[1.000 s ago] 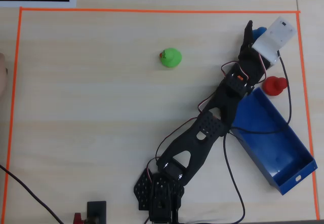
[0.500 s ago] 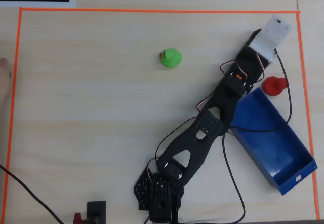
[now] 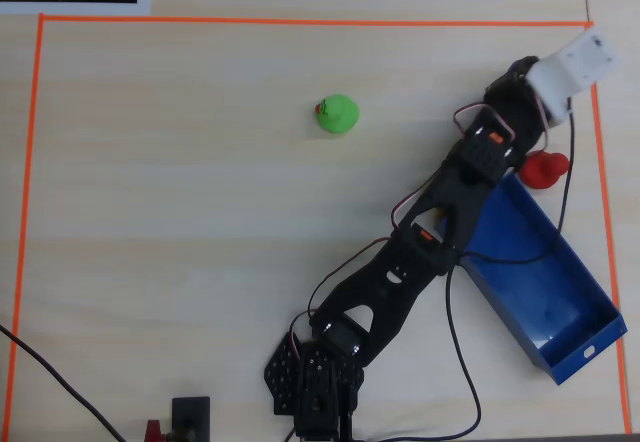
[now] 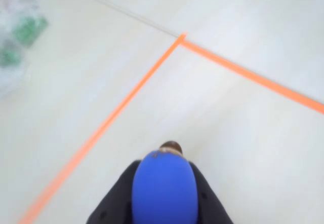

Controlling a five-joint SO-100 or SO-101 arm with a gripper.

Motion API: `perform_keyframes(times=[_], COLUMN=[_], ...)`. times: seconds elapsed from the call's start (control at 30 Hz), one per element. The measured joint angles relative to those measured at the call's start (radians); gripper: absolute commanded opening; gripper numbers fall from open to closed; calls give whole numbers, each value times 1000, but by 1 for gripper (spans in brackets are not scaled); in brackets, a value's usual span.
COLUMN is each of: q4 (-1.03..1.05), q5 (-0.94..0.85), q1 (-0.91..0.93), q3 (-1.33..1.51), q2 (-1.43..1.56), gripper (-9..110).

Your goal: Grasp blue duck and put it into box.

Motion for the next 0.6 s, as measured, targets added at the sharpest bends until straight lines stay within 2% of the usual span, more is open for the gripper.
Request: perform_keyframes(times=[0.13, 0.3, 0.47, 0.6], q4=[207, 221, 107, -77], q5=[18, -18, -126, -233], q1=[44, 164, 319, 433], q3=[212, 497, 781, 1051], q2=[334, 701, 965, 1104], gripper=[0, 0, 0, 0])
